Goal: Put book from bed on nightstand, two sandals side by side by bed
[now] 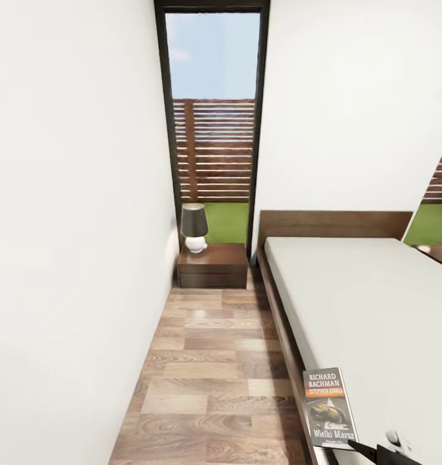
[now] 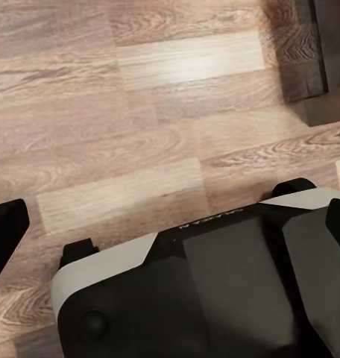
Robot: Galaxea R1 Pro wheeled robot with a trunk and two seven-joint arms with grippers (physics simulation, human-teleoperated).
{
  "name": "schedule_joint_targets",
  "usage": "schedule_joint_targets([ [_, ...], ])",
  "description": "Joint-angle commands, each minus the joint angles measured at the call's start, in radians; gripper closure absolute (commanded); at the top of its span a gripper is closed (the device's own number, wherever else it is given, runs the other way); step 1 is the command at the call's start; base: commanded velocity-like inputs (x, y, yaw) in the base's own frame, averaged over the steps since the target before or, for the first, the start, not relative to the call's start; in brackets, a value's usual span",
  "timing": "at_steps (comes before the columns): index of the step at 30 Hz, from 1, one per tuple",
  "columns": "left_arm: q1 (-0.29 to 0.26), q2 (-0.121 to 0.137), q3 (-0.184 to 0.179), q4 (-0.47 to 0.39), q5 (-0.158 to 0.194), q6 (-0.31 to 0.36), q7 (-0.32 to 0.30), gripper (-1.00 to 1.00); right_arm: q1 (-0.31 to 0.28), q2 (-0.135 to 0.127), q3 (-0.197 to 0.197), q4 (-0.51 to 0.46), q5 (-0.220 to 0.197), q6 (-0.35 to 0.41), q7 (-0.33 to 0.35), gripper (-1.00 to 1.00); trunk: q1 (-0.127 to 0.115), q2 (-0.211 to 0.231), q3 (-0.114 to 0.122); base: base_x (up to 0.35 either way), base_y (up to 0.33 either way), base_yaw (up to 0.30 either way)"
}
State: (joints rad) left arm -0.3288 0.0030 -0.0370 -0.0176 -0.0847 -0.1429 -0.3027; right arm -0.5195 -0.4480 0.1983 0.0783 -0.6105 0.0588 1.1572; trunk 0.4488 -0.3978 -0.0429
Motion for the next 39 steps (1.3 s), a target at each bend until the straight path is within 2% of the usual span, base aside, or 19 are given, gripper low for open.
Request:
schedule_joint_targets([
  [1,-0.001,0.000,-0.003,0.001,-0.009,-0.007,0.000,-1.00,-0.002,0.000,0.006,0.003,-0.011,0.006,0.005,1.00,0.001,-0.002,-0.002,0.330,0.000,0.000],
  [39,-0.001,0.001,-0.003,0.001,-0.010,-0.006,0.000,-1.00,-0.002,0.000,0.006,0.003,-0.011,0.007,0.006,1.00,0.001,-0.002,-0.002,0.332,0.000,-0.004],
])
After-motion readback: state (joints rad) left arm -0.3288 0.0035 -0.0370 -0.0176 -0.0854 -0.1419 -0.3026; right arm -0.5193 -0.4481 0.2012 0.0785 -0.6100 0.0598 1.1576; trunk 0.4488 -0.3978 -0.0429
